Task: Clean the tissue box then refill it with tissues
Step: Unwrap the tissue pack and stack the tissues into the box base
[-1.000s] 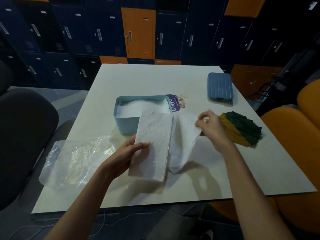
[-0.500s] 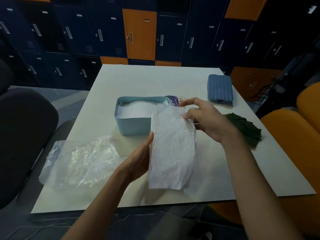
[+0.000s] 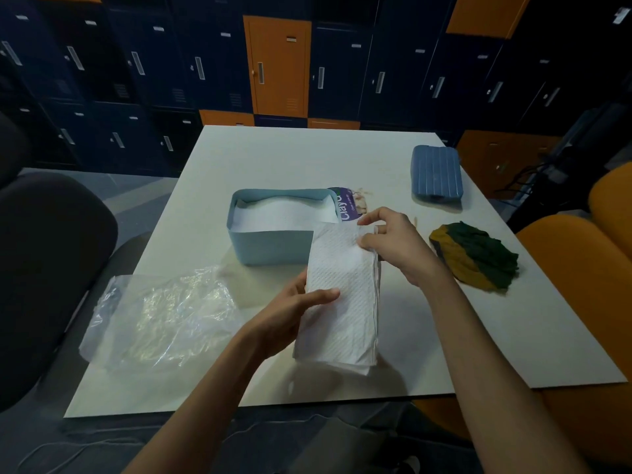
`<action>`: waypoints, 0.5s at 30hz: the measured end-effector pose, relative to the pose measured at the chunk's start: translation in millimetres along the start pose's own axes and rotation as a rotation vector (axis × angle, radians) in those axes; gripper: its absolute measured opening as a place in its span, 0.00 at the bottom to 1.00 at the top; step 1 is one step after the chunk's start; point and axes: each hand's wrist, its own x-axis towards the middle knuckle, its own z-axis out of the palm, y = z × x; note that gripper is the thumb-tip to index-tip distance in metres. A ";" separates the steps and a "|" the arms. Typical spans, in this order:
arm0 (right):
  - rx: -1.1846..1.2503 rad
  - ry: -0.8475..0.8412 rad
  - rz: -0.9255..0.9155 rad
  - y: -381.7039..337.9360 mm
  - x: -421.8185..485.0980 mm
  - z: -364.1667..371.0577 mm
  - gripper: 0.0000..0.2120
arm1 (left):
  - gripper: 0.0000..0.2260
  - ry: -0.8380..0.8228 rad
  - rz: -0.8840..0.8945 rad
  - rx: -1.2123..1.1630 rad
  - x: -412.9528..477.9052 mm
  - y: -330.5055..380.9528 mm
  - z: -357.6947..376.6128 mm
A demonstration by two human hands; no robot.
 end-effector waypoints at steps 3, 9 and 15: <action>-0.056 -0.012 -0.044 1.4 -4.4 -8.7 0.16 | 0.16 -0.005 0.000 0.068 1.8 0.2 -2.4; -0.106 -0.306 0.007 -0.7 -10.7 -35.5 0.40 | 0.21 -0.187 0.108 0.480 4.6 29.4 -3.6; 0.017 -0.242 -0.037 34.3 -27.5 -50.4 0.12 | 0.15 -0.032 0.152 0.951 19.4 48.5 -32.6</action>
